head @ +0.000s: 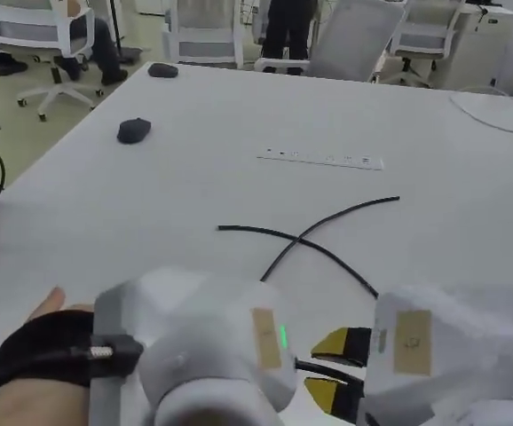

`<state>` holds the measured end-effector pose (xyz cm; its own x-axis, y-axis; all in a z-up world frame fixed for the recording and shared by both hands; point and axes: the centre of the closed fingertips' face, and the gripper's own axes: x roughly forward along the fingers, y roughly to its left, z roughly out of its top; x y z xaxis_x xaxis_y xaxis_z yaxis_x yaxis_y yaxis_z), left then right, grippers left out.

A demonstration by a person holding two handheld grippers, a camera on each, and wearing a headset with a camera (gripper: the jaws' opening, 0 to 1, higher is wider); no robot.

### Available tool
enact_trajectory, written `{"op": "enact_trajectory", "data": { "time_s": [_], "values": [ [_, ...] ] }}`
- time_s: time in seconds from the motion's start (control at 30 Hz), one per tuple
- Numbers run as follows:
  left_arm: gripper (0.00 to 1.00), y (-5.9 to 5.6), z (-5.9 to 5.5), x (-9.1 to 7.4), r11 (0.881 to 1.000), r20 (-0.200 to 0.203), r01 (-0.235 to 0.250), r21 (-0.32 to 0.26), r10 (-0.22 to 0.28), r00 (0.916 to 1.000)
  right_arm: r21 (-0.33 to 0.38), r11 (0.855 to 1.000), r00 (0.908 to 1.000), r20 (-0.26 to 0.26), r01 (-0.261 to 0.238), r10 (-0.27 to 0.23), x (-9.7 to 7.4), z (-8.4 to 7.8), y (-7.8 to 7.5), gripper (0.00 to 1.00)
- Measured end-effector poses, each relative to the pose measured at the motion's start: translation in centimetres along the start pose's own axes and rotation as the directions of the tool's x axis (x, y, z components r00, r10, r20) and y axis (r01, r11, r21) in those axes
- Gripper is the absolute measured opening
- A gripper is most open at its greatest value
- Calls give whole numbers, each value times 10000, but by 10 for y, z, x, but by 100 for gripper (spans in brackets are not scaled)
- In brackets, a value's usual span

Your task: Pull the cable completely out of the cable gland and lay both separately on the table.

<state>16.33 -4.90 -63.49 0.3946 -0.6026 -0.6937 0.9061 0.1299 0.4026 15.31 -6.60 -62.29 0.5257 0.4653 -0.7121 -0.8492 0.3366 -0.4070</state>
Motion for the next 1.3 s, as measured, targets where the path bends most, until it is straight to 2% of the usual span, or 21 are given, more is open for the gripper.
{"op": "enact_trajectory", "data": {
  "time_s": [0.07,0.1,0.2,0.27,0.37,0.47,0.57,0.67,0.73,0.8,0.9,0.97,1.1,1.2,1.3],
  "values": [
    [17,-1,2,0,10000,62,31,31,-31,10000,211,9998,10000,24,-21,21,3,-3,2,8],
    [17,-3,2,1,10000,57,80,31,-80,10000,99,9999,9999,-89,-50,51,4,-5,4,7],
    [17,-6,2,1,9998,5,86,169,-86,10000,-83,9999,10000,-65,71,-72,2,-4,6,7],
    [17,-6,2,1,9998,14,114,139,-114,9999,-364,9993,10000,30,-14,15,3,-1,11,5],
    [16,-9,1,1,9994,-57,234,251,-233,9997,-545,9985,9997,-248,-30,17,5,-5,14,3],
    [16,-8,4,1,9995,44,140,299,-142,9999,-280,9995,9994,-307,125,-134,4,-8,9,3],
    [17,-3,7,-1,10000,254,-27,-14,27,9997,-72,9994,9992,-227,339,-341,3,-9,4,3],
    [16,-2,2,0,9997,68,-62,-229,64,10000,-30,9994,9987,-359,356,-357,3,-12,4,3],
    [16,-3,5,-1,9996,243,-7,-289,14,9997,-67,9994,9976,-600,339,-343,3,-18,6,3],
    [14,-6,6,0,9996,250,97,-261,-90,9996,42,9995,9955,-896,326,-320,3,-24,6,3],
    [15,-1,9,-1,9990,403,-67,-451,85,9992,260,9986,9958,-807,458,-436,2,-24,0,3],
    [15,-1,7,-1,9985,341,-78,-543,97,9994,287,9989,9969,-699,378,-357,1,-22,2,2],
    [14,0,3,-2,9989,180,-141,-454,149,9997,-12,9998,9979,-612,202,-202,2,-18,7,2],
    [14,1,6,-2,9989,312,-110,-467,124,9994,-19,9999,9983,-576,115,-116,3,-17,5,3],
    [14,-1,12,-1,9992,560,36,-397,-14,9984,637,9972,9985,414,-384,358,4,0,10,10]
  ]
}}
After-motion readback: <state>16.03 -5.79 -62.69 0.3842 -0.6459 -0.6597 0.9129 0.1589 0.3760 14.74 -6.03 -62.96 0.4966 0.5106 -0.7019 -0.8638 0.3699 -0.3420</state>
